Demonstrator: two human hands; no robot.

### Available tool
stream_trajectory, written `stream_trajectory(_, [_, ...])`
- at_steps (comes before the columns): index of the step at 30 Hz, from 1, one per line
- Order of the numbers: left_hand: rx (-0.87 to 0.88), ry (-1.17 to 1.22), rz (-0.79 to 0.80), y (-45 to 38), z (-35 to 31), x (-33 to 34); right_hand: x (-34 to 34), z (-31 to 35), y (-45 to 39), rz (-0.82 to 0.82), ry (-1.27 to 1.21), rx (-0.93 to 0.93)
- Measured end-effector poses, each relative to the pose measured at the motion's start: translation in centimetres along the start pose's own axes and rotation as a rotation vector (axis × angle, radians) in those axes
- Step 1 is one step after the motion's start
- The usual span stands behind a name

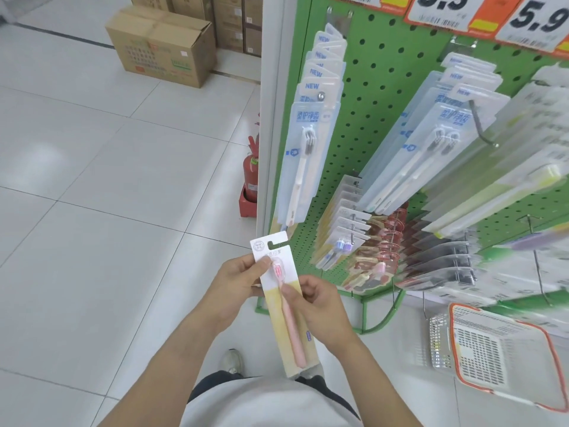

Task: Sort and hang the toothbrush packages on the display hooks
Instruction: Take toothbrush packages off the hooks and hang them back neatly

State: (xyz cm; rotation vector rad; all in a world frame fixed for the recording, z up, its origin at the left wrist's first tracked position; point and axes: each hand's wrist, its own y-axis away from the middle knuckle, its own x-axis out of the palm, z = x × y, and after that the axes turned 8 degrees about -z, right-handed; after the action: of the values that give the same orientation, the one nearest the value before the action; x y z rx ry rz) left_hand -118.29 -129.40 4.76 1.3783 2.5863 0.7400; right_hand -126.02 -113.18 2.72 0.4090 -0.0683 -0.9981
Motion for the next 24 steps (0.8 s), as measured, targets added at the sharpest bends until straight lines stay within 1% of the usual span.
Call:
stream_trajectory(4, [-0.051, 0.047, 0.134, 0.5, -0.1, -0.7, 0.4, 0.4, 1.0, -0.015, -0.104, 0.061])
stream_trajectory(7, [-0.091, 0.077, 0.160, 0.6, -0.1, -1.3, 1.1, 0.5, 1.8, -0.039, -0.173, 0.091])
stream_trajectory(9, [-0.129, 0.086, 0.137, 0.4, 0.1, -1.6, 1.5, 0.3, 2.4, -0.031, -0.178, 0.107])
stream_trajectory(13, [-0.245, 0.183, -0.023, 0.6, 0.8, -2.0, 1.2, -0.3, 3.5, 0.122, -0.141, 0.164])
stream_trajectory(15, [-0.262, 0.213, -0.074, 0.9, 1.1, -2.2, 1.3, -0.7, 3.9, 0.123, -0.135, 0.174])
stream_trajectory(17, [-0.250, 0.190, -0.055, 1.1, 1.2, -2.3, 1.6, -0.8, 4.2, 0.105, -0.199, 0.182])
stream_trajectory(20, [-0.188, 0.111, 0.062, 2.2, 1.4, -1.7, 1.2, -0.8, 4.4, 0.093, -0.246, 0.170])
stream_trajectory(21, [-0.160, 0.103, 0.068, 2.5, 1.5, -1.3, 0.7, -0.7, 4.4, 0.102, -0.240, 0.165])
stream_trajectory(24, [-0.137, 0.138, -0.023, 3.4, 1.8, 0.5, -1.2, 0.0, 4.5, 0.159, -0.186, 0.181])
